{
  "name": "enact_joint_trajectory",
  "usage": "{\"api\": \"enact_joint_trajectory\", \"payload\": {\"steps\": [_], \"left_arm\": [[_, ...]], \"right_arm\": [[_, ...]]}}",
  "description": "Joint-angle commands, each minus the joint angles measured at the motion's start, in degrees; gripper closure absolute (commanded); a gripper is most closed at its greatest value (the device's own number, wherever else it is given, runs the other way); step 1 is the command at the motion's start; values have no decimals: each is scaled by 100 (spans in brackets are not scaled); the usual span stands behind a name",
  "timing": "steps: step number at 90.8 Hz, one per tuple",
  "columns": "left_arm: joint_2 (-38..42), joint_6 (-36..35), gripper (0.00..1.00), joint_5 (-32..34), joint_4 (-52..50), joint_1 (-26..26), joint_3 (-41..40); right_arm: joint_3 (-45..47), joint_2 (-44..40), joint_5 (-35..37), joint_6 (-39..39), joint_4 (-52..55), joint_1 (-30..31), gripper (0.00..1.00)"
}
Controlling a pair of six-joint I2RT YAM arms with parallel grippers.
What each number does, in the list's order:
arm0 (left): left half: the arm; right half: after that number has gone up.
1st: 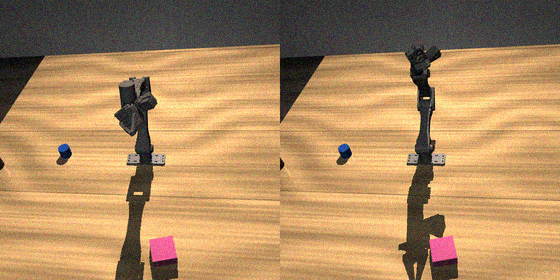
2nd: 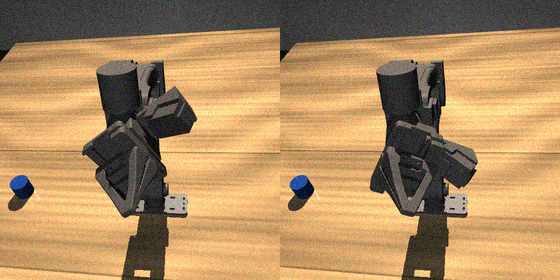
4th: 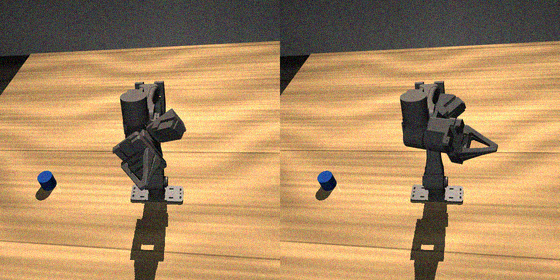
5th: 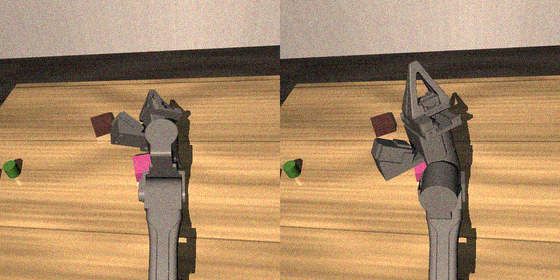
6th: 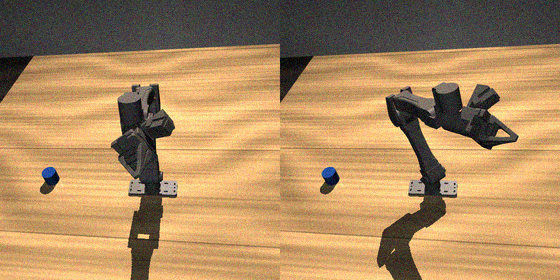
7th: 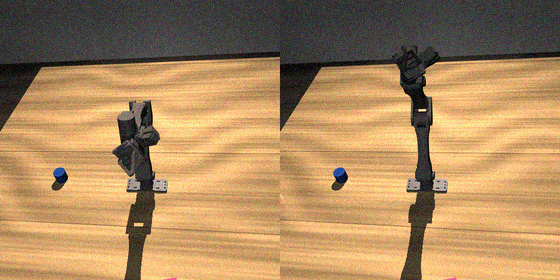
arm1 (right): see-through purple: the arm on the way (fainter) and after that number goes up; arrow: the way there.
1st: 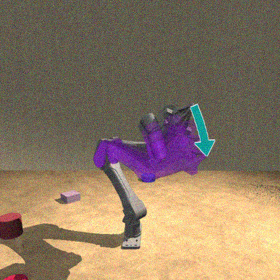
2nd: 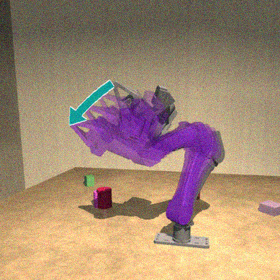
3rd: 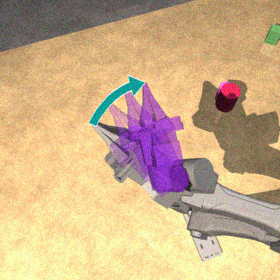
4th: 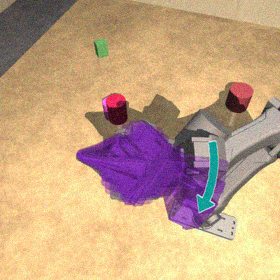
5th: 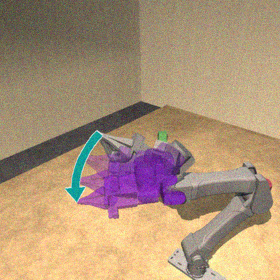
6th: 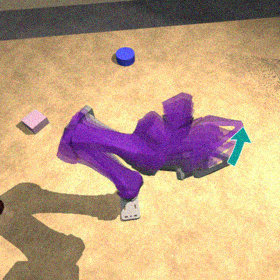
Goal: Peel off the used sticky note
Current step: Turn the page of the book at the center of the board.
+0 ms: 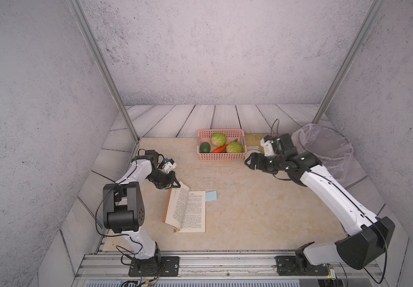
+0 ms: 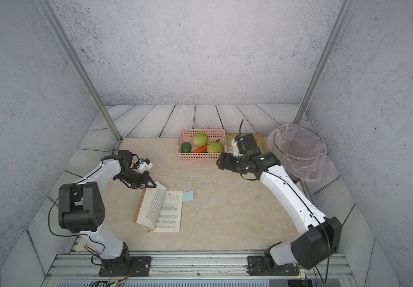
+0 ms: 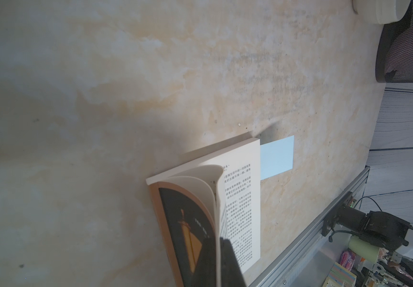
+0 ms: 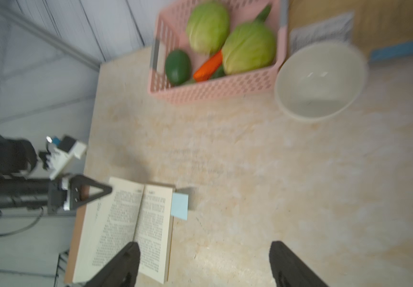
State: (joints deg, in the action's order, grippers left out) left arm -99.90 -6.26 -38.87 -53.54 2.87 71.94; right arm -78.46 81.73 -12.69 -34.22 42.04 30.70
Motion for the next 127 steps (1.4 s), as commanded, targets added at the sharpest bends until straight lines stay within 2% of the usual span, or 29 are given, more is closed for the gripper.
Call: {"api": "enact_joint_trajectory", "payload": {"steps": [1, 13, 21, 59, 89, 127], "left_arm": [[-26, -136, 100, -147, -76, 64, -18], [-26, -154, 100, -147, -54, 63, -28], [-38, -153, 100, -141, -57, 63, -31], [-31, -133, 100, -110, -77, 56, -27], [-36, -124, 100, -120, -70, 58, -17], [-39, -127, 100, -143, -71, 58, -22]], "right_arm": [[173, 386, -435, -319, -755, 880, 15], [405, 1056, -830, -793, -1674, 1466, 19], [366, 1396, -962, -1038, -2113, 1633, 21], [-633, 3133, -922, -1254, -2368, 1807, 24], [-734, 3699, -940, -1299, -2469, 1812, 24], [-695, 3978, -1161, -1464, -2868, 1826, 24]]}}
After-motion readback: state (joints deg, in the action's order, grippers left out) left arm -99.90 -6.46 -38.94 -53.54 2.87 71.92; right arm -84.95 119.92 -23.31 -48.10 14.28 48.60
